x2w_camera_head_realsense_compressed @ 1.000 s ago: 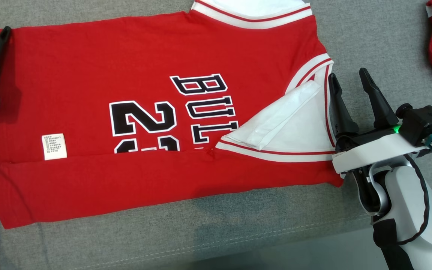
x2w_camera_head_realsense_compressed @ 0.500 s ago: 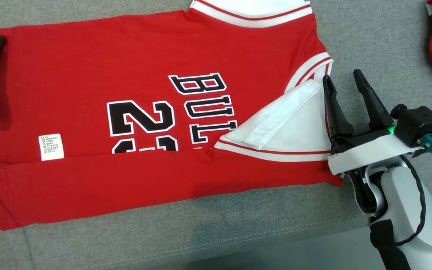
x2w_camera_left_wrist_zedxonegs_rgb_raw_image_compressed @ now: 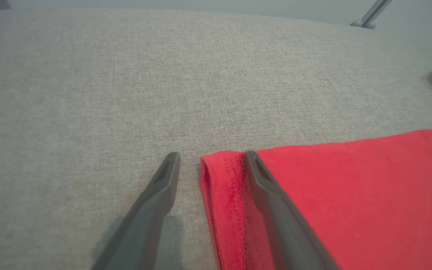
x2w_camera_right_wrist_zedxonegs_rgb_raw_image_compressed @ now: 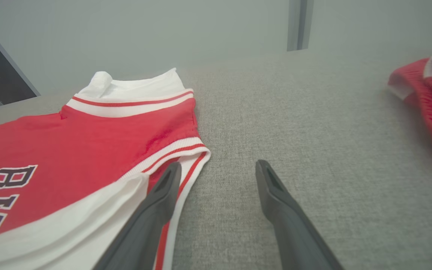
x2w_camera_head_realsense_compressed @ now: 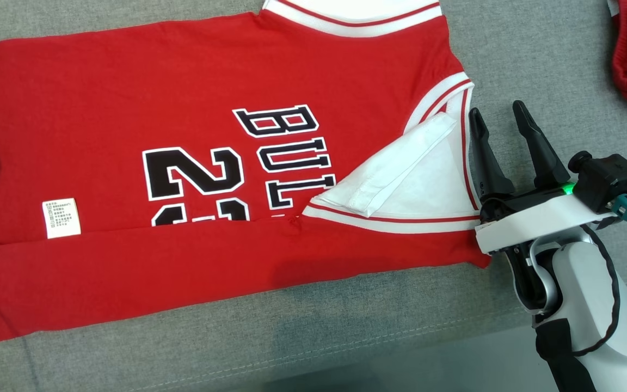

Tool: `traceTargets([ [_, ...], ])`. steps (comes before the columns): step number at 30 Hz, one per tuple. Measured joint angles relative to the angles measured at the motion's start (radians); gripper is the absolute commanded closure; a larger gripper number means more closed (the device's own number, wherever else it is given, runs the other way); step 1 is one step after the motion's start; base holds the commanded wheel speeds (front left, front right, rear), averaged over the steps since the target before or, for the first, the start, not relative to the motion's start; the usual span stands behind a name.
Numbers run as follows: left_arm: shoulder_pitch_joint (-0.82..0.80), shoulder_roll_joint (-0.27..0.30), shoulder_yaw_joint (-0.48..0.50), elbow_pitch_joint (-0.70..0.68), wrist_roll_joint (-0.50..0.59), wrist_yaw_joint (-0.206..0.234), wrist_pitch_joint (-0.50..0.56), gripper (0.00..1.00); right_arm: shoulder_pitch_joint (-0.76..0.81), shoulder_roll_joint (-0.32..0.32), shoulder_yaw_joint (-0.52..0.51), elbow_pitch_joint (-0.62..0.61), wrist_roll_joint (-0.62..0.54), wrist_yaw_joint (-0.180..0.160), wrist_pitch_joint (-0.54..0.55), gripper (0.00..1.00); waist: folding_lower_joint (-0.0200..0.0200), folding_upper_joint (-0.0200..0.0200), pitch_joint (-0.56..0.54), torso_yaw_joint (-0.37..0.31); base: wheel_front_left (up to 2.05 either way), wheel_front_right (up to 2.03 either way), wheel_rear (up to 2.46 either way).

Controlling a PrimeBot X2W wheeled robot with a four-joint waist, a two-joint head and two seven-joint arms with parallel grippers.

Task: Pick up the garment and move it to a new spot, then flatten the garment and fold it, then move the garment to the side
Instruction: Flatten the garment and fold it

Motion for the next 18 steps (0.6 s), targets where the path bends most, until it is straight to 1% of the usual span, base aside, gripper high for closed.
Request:
traceTargets([
  [1,0.0,0.001,-0.001,-0.001,-0.003,0.0,0.0,0.42,0.0,0.001,0.0,0.0,0.0,0.0,0.0,0.0,0.0,0.0,0.0,0.001,0.0,0.0,0.0],
  [2,0.0,0.001,-0.002,-0.003,-0.009,0.0,0.0,0.47,0.0,0.002,-0.001,0.001,0.0,0.0,0.0,0.0,0.0,0.0,0.0,0.002,0.0,0.0,0.0],
  [7,0.0,0.0,-0.028,-0.036,-0.018,0.0,-0.012,0.5,-0.007,0.003,-0.005,0.001,0.0,0.0,0.0,0.0,0.0,0.0,-0.002,0.012,0.0,0.0,0.0],
  [12,0.0,0.002,-0.061,-0.086,-0.017,0.0,-0.07,0.54,-0.026,-0.002,-0.001,0.003,0.002,0.0,0.0,0.0,0.0,0.0,-0.004,0.027,0.0,0.0,0.0],
  [18,-0.001,0.003,-0.109,-0.099,-0.018,0.0,-0.092,0.58,-0.088,-0.049,0.026,0.016,0.004,0.0,0.0,0.0,0.0,0.0,-0.004,0.049,0.0,0.0,0.0],
])
